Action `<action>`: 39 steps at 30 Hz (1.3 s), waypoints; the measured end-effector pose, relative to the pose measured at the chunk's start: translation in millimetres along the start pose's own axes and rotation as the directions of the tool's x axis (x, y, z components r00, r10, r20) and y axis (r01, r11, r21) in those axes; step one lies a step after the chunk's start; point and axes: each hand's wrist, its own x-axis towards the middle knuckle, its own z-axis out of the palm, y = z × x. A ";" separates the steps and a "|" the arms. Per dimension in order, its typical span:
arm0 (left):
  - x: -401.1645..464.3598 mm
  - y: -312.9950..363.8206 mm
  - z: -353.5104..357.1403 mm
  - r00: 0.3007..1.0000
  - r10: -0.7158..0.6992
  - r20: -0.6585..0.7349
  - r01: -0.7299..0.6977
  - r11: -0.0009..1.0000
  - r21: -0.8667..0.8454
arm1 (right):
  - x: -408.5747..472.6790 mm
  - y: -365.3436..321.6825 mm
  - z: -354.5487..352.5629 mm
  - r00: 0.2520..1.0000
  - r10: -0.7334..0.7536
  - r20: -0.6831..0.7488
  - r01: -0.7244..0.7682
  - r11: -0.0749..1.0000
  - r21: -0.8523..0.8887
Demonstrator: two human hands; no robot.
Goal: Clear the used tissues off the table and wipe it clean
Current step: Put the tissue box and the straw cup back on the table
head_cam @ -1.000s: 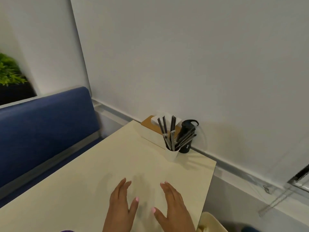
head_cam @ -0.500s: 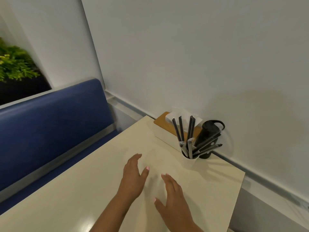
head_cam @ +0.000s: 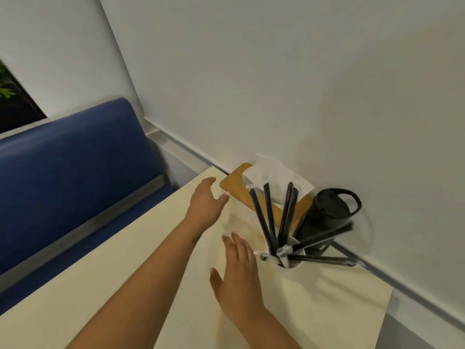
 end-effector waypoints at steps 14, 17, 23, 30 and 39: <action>99.3 13.6 43.6 0.957 -0.128 0.259 0.106 0.990 0.097 | 30.7 30.9 38.4 0.962 -0.167 -0.216 0.175 0.985 0.017; 103.9 15.0 46.4 0.965 -0.142 0.222 0.119 0.986 0.113 | 32.7 33.5 44.2 0.955 -0.199 -0.220 0.204 0.979 -0.003; 105.0 16.4 46.0 0.954 -0.194 0.230 0.176 0.980 0.096 | 29.0 42.2 52.0 0.945 -0.240 -0.223 0.255 0.966 0.042; 100.6 9.5 29.7 0.976 -0.148 0.162 0.131 0.985 0.113 | 21.9 46.1 48.8 0.933 -0.246 -0.262 0.275 0.958 0.082; 86.4 -6.5 -20.1 0.973 -0.222 0.059 0.218 0.973 0.073 | 4.8 23.5 18.4 0.987 -0.139 0.080 0.122 0.974 0.192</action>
